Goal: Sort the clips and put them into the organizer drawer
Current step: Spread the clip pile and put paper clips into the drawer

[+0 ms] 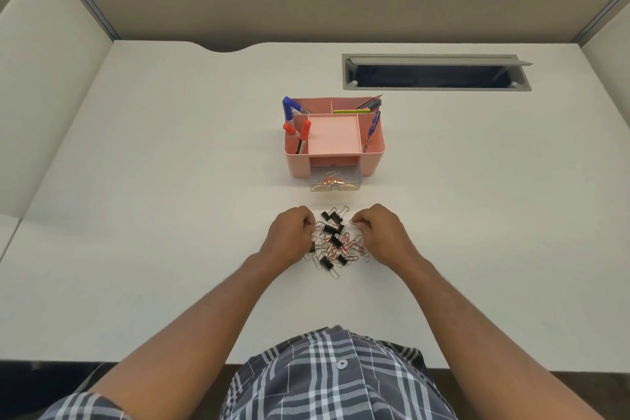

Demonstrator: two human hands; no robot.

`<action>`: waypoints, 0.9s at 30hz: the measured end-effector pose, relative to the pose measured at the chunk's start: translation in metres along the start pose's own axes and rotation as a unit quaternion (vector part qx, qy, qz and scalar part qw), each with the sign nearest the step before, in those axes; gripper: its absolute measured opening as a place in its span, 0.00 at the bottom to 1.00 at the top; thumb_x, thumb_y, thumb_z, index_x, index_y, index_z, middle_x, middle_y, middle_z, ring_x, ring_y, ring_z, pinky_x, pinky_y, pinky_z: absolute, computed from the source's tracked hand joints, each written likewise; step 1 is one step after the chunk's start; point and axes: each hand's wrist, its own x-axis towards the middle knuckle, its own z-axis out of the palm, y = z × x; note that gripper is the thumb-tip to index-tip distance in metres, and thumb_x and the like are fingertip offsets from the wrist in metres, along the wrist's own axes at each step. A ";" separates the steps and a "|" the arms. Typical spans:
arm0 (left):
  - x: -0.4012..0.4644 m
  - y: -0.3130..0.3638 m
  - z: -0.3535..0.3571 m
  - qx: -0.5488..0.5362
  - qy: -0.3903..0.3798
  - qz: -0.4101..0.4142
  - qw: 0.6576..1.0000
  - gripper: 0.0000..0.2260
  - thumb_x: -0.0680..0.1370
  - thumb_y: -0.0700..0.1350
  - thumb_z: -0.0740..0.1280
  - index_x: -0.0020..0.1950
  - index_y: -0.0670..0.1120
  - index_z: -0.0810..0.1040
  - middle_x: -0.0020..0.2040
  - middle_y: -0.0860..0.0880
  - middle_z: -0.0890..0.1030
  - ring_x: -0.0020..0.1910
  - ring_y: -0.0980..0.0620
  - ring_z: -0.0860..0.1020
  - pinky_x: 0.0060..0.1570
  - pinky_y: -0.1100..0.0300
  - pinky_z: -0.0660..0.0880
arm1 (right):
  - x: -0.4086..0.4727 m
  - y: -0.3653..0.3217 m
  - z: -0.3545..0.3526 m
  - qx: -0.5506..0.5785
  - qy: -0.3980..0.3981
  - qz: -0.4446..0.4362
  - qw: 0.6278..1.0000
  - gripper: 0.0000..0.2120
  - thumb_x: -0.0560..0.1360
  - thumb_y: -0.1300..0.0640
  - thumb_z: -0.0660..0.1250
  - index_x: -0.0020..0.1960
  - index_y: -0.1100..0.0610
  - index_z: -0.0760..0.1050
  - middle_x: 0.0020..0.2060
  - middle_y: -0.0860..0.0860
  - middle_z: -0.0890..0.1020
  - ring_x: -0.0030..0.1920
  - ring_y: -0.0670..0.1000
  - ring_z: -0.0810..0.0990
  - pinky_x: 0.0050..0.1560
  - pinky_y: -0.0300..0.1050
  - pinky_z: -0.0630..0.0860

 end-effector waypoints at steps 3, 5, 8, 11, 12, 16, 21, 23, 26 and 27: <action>-0.003 0.001 -0.002 -0.047 0.020 -0.005 0.999 0.04 0.77 0.38 0.66 0.44 0.46 0.77 0.40 0.52 0.79 0.41 0.50 0.76 0.43 0.57 0.74 | 0.000 -0.004 -0.007 0.031 0.013 0.007 0.999 0.10 0.79 0.60 0.62 0.55 0.57 0.81 0.53 0.53 0.79 0.54 0.53 0.78 0.56 0.45 0.73; -0.006 0.003 -0.005 -0.076 0.036 -0.008 0.996 0.03 0.77 0.38 0.67 0.44 0.46 0.78 0.40 0.52 0.79 0.40 0.53 0.76 0.41 0.64 0.73 | 0.000 -0.008 -0.012 0.054 0.026 0.004 0.998 0.09 0.79 0.60 0.63 0.54 0.56 0.81 0.52 0.52 0.80 0.53 0.52 0.78 0.55 0.43 0.73; -0.007 0.010 -0.012 -0.121 0.056 -0.017 0.991 0.03 0.77 0.38 0.68 0.45 0.46 0.78 0.40 0.52 0.79 0.39 0.57 0.76 0.37 0.74 0.70 | 0.001 -0.018 -0.023 0.104 0.052 -0.005 0.993 0.08 0.78 0.59 0.65 0.53 0.57 0.82 0.50 0.50 0.81 0.51 0.48 0.77 0.54 0.41 0.72; -0.004 0.019 -0.022 -0.166 0.085 -0.018 0.982 0.04 0.76 0.39 0.69 0.44 0.46 0.78 0.40 0.51 0.80 0.39 0.58 0.76 0.38 0.75 0.70 | 0.005 -0.029 -0.033 0.153 0.085 -0.025 0.984 0.06 0.77 0.60 0.67 0.50 0.55 0.82 0.47 0.49 0.82 0.47 0.46 0.77 0.51 0.37 0.73; -0.003 0.023 -0.026 -0.176 0.097 -0.014 0.980 0.03 0.76 0.39 0.69 0.44 0.46 0.79 0.40 0.51 0.81 0.38 0.58 0.76 0.38 0.74 0.70 | 0.007 -0.032 -0.036 0.163 0.099 -0.033 0.981 0.06 0.77 0.60 0.67 0.50 0.55 0.82 0.46 0.48 0.82 0.47 0.45 0.77 0.49 0.33 0.72; 0.009 0.041 -0.041 -0.179 0.140 0.019 0.974 0.02 0.76 0.40 0.70 0.45 0.46 0.79 0.39 0.52 0.80 0.37 0.59 0.76 0.38 0.72 0.71 | 0.022 -0.048 -0.049 0.162 0.154 -0.068 0.972 0.06 0.76 0.60 0.68 0.51 0.56 0.83 0.46 0.49 0.83 0.46 0.45 0.78 0.47 0.29 0.70; 0.029 0.062 -0.053 -0.121 0.166 0.071 0.976 0.05 0.76 0.36 0.67 0.46 0.45 0.81 0.42 0.51 0.81 0.42 0.54 0.78 0.43 0.66 0.75 | 0.044 -0.058 -0.053 0.071 0.150 -0.102 0.981 0.10 0.77 0.62 0.65 0.54 0.57 0.83 0.46 0.54 0.82 0.48 0.54 0.78 0.52 0.49 0.76; 0.036 0.066 -0.053 -0.095 0.169 0.082 0.978 0.06 0.76 0.35 0.66 0.47 0.44 0.81 0.43 0.49 0.81 0.43 0.51 0.79 0.46 0.58 0.78 | 0.050 -0.059 -0.053 0.035 0.135 -0.105 0.985 0.12 0.77 0.64 0.64 0.56 0.57 0.82 0.46 0.56 0.81 0.48 0.56 0.78 0.51 0.51 0.76; 0.042 0.066 -0.052 -0.069 0.167 0.082 0.980 0.08 0.77 0.35 0.64 0.48 0.44 0.82 0.44 0.49 0.82 0.45 0.49 0.79 0.48 0.52 0.80 | 0.053 -0.060 -0.052 0.015 0.119 -0.106 0.987 0.13 0.78 0.65 0.62 0.58 0.58 0.81 0.48 0.57 0.81 0.49 0.57 0.77 0.52 0.51 0.76; 0.042 0.065 -0.052 -0.070 0.166 0.082 0.980 0.08 0.77 0.35 0.64 0.49 0.44 0.82 0.44 0.50 0.82 0.45 0.49 0.79 0.48 0.53 0.80 | 0.052 -0.060 -0.053 0.018 0.117 -0.109 0.987 0.14 0.77 0.66 0.62 0.58 0.57 0.81 0.48 0.56 0.81 0.49 0.57 0.77 0.52 0.51 0.76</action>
